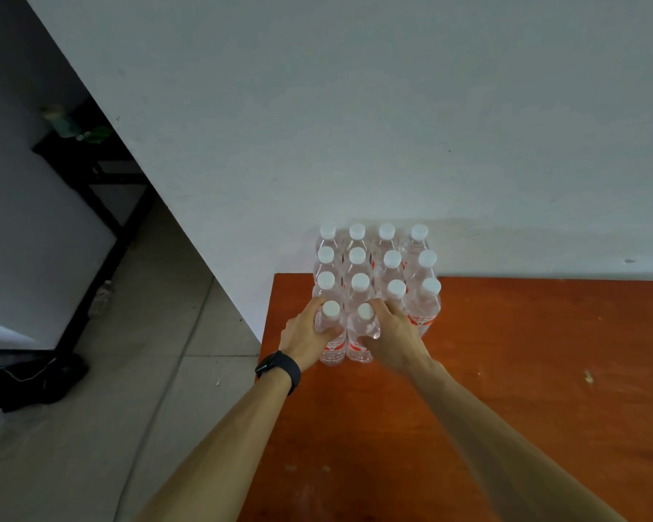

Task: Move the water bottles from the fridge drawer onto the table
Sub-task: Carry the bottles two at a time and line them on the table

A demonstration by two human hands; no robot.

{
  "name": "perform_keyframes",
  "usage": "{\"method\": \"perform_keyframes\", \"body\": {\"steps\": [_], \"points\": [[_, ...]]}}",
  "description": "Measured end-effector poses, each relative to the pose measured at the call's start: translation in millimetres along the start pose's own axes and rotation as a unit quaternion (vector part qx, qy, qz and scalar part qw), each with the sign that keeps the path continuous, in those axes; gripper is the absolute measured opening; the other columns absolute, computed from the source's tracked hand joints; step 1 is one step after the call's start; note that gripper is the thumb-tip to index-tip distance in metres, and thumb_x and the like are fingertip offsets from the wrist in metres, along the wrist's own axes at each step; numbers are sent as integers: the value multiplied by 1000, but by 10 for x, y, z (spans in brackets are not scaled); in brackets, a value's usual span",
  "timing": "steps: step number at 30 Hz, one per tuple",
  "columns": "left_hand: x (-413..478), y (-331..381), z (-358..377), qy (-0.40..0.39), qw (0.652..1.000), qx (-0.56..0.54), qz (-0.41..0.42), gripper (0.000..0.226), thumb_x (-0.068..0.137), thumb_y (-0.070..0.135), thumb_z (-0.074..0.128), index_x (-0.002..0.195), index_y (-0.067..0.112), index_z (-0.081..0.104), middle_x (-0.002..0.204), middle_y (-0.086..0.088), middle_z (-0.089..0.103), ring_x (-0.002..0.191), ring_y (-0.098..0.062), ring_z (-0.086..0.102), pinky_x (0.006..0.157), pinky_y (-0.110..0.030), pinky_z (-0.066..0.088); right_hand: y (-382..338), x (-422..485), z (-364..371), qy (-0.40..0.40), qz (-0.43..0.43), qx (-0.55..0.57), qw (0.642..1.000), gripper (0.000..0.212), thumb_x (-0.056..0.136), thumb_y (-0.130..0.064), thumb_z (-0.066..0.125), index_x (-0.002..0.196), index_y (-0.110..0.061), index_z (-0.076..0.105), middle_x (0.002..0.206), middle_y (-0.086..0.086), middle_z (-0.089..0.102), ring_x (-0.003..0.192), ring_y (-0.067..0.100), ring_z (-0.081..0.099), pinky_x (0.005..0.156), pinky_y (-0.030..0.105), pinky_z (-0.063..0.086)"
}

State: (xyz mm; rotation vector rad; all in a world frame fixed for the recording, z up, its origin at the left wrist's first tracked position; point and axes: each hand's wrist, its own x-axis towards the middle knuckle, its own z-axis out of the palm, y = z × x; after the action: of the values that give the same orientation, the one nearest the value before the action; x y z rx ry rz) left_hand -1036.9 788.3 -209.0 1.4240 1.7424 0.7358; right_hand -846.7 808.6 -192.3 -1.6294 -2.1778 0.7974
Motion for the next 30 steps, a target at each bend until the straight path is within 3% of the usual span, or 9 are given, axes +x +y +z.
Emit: {"method": "perform_keyframes", "body": {"steps": [5,18,21,24,28,30], "points": [[9,17,35,8,1000,8,-12,53,88,39,74,133,37,46,125,6,64,102,-13,57,81,-30,46,62,2,-48,-15,24,38,999,65,81,-29,82,135,-18,48,142,4,51,126,26,55,105,48,48],[24,-27,-128,-80,995,48,-30,66,88,49,72,142,32,38,138,2,58,121,-24,58,85,-31,43,61,-110,-27,-28,-3,16,999,65,91,-22,72,147,-24,39,148,3,49,129,29,55,104,48,47],[-13,-12,-103,-81,995,55,-26,69,88,49,71,145,29,36,136,1,59,120,-24,60,84,-30,43,53,-157,8,-28,5,27,999,69,92,-15,69,151,-25,35,155,1,41,135,27,49,109,48,42],[-60,-14,-110,-78,995,57,-20,73,87,45,74,146,29,34,135,0,60,113,-21,61,81,-27,45,52,-221,5,-25,28,61,997,73,92,-6,64,153,-28,31,158,-1,37,137,27,48,108,52,47],[-149,-1,-166,-25,996,89,-3,69,89,47,72,146,30,36,143,-5,53,121,-26,59,87,-32,50,69,-373,-66,9,51,92,994,60,96,-11,62,148,-30,38,155,-1,42,132,26,54,98,44,55],[-230,64,-192,33,991,129,21,62,92,51,66,144,31,39,146,-5,49,119,-25,59,81,-28,46,108,-497,-118,2,60,89,994,54,96,-17,62,144,-34,43,152,-5,46,132,19,53,92,28,54]]}}
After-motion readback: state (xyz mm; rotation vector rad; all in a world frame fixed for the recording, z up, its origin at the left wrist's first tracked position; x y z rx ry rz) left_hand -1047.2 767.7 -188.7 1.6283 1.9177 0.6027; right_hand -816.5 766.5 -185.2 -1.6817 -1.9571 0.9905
